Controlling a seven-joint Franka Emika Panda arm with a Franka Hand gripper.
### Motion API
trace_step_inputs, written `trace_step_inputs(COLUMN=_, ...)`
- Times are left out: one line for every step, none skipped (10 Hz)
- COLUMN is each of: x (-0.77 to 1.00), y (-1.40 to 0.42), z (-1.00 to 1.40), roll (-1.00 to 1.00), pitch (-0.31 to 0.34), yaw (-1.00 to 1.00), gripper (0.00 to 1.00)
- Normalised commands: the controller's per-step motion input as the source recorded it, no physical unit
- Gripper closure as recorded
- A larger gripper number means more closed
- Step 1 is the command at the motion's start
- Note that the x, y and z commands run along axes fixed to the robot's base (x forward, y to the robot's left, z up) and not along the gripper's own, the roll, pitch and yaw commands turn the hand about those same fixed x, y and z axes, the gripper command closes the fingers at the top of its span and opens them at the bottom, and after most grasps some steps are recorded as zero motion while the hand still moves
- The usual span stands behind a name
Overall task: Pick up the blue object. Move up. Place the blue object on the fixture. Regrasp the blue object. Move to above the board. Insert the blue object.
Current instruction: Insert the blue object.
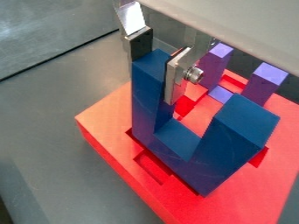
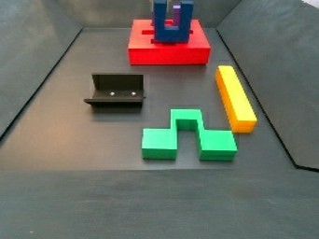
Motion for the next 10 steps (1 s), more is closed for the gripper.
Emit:
trace_step_inputs(x=0.17, y=0.13, z=-0.12, roll=0.01, pitch=0.0, yaw=0.0, gripper=1.0)
trace_step_inputs(x=0.1, y=0.06, z=-0.15, roll=0.02, pitch=0.0, yaw=0.0, gripper=1.0)
trace_step_inputs(x=0.0, y=0.0, z=-0.21, roll=0.05, pitch=0.0, yaw=-0.05, gripper=1.0)
trace_step_inputs(x=0.02, y=-0.09, z=-0.23, roll=0.03, pitch=0.0, yaw=-0.11, gripper=1.0)
trace_step_inputs(x=0.17, y=-0.09, z=-0.16, roll=0.01, pitch=0.0, yaw=-0.13, gripper=1.0)
trace_step_inputs(x=0.25, y=-0.09, z=-0.13, roll=0.01, pitch=0.0, yaw=-0.15, gripper=1.0)
trace_step_inputs(x=0.32, y=-0.06, z=-0.13, roll=0.0, pitch=0.001, yaw=-0.18, gripper=1.0)
trace_step_inputs(x=0.33, y=-0.05, z=-0.15, roll=0.01, pitch=0.01, yaw=-0.19, gripper=1.0)
trace_step_inputs(x=0.26, y=-0.01, z=-0.16, roll=0.01, pitch=0.011, yaw=-0.19, gripper=1.0)
trace_step_inputs(x=0.15, y=0.0, z=-0.24, roll=0.08, pitch=0.027, yaw=-0.17, gripper=1.0)
